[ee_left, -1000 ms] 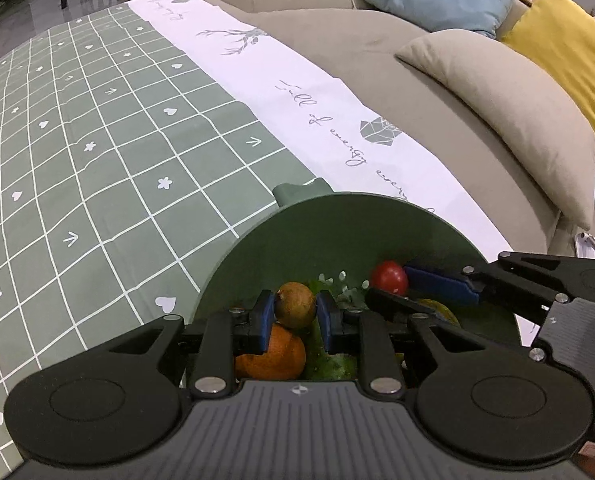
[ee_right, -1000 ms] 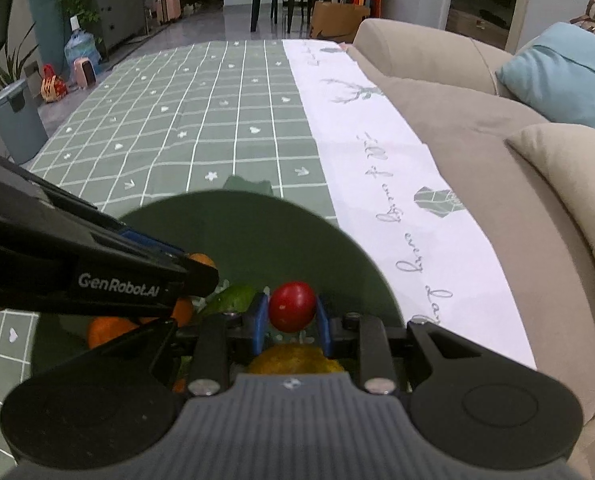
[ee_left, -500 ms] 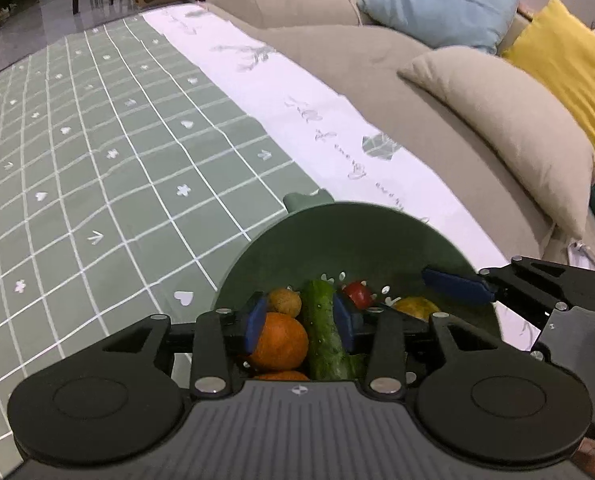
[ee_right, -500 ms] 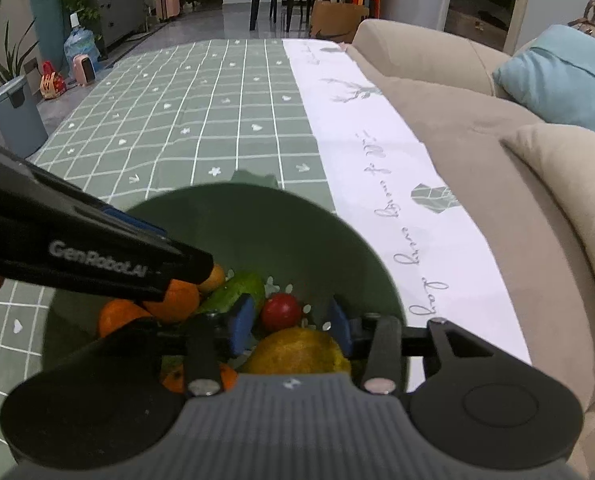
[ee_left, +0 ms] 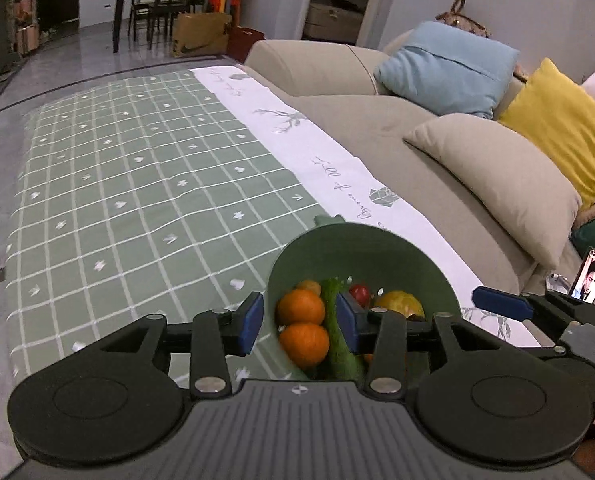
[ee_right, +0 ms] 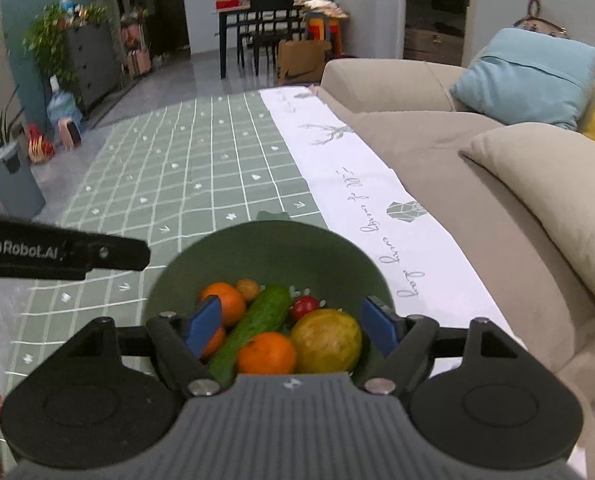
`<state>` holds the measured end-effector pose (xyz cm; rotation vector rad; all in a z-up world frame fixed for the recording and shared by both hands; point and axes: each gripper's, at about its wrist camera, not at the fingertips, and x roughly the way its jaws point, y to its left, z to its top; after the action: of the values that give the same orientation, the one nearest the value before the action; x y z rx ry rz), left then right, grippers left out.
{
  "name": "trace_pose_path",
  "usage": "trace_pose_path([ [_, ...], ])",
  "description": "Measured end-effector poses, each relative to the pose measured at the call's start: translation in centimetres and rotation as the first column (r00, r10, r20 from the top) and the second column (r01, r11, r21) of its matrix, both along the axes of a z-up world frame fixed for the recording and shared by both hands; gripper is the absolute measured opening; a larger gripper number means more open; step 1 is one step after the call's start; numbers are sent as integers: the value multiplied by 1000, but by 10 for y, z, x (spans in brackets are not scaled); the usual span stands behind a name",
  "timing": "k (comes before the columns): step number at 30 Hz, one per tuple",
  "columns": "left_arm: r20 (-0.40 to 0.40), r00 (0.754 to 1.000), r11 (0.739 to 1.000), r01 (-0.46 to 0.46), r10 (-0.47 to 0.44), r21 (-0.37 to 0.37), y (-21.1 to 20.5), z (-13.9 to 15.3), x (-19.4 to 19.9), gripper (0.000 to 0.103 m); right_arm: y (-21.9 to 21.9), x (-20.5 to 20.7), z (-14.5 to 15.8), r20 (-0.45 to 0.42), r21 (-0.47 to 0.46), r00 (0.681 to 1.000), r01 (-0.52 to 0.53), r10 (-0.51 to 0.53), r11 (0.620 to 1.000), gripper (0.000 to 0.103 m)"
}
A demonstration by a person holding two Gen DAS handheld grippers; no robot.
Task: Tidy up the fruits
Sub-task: 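Grasp a longan with the left tool while the right tool grasps the last longan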
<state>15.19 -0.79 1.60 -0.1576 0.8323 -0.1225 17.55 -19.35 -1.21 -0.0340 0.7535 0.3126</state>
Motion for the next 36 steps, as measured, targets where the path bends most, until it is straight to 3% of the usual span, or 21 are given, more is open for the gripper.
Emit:
trace_pose_path([
  [12,-30,998,998,-60,59,-21,20,-27,-64,49,3,-75,-2,53,45,998,42,-45,998,76],
  [17,-43,998,999,-49,49,6,18,-43,-79,49,7,-87,-23,3,22,1000,19,-19,1000,76],
  [27,-120,991,997,-63,57,-46,22,-76,-82,47,14,-85,-61,-73,-41,997,10,-13,999,75],
  [36,-164,985,996,-64,53,-66,17,-99,-71,47,20,-70,-83,-128,-14,992,-16,14,1000,54],
])
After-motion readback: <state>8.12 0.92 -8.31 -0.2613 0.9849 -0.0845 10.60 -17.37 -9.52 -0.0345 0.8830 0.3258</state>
